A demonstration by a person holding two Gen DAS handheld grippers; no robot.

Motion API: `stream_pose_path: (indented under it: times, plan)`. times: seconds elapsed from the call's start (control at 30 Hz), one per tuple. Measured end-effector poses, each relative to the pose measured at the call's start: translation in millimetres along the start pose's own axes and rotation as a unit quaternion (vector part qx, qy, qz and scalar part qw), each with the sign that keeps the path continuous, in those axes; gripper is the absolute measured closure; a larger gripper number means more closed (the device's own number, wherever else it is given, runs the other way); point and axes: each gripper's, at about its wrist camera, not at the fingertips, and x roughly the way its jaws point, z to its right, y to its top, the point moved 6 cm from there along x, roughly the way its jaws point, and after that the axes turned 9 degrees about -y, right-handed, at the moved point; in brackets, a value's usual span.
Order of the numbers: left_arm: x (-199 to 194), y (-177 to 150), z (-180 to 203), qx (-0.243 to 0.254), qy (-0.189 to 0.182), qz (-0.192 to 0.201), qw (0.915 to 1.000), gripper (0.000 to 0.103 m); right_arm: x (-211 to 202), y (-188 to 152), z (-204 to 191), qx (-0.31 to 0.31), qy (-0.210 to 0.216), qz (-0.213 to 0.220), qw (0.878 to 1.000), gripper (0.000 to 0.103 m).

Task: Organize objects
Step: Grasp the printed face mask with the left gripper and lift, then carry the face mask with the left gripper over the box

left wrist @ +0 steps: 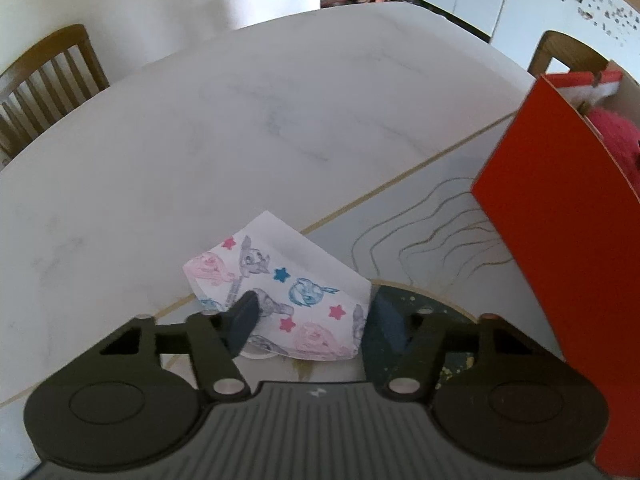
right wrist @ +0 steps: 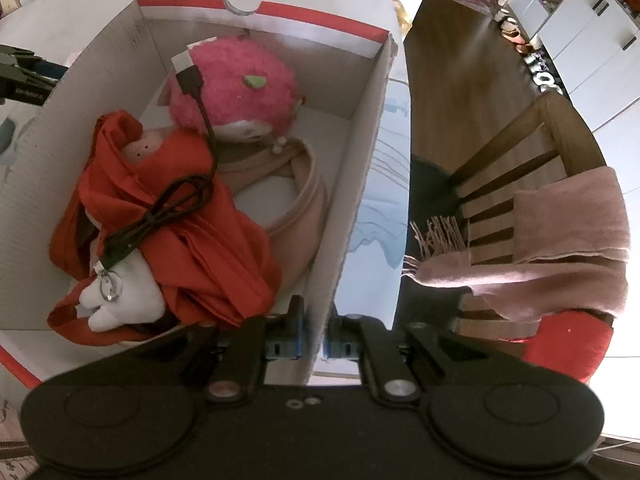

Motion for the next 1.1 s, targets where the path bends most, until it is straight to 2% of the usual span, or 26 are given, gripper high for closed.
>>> stream_pose_path:
  times: [0.03,0.1,0.23,0.27,0.3,0.47,0.63,0.77,0.9,1.1]
  plan:
    - [0,1,0,-0.003,-0.001,0.000,1.0000,0.050,0,0,0,0.000,0.000,0.000,1.000,0.096]
    - [-3,0,-1,-0.003,0.000,0.002,1.0000,0.065,1,0,0,-0.001,0.000,0.000,1.000,0.096]
    - [-2,1,4,0.004,-0.002,0.002,1.0000,0.080,2,0,0,-0.001,-0.002,0.000,1.000,0.096]
    - [-3,2,4,0.001,-0.002,0.003,1.0000,0.091,2,0,-1,-0.001,-0.002,0.001,1.000,0.096]
    - [-4,2,4,-0.006,-0.003,0.002,1.0000,0.094,1,-1,-1,0.000,-0.002,0.001,1.000,0.096]
    - [-18,1,9,-0.006,0.001,0.003,1.0000,0.097,-2,-2,-1,0.002,-0.003,0.006,1.000,0.097]
    - [-43,-4,23,-0.016,-0.013,0.016,0.9997,0.097,-2,-3,3,0.012,0.006,0.007,1.000,0.098]
    - [-68,-9,41,-0.017,-0.029,0.032,0.9989,0.097,-2,-3,7,0.028,0.022,0.002,0.999,0.099]
    - [-93,-13,63,-0.014,-0.045,0.048,0.9977,0.097,0,-3,6,0.023,0.020,0.005,1.000,0.099]
    - [-126,-15,107,0.018,-0.059,0.067,0.9959,0.097,-1,-4,4,0.012,0.018,0.016,1.000,0.098]
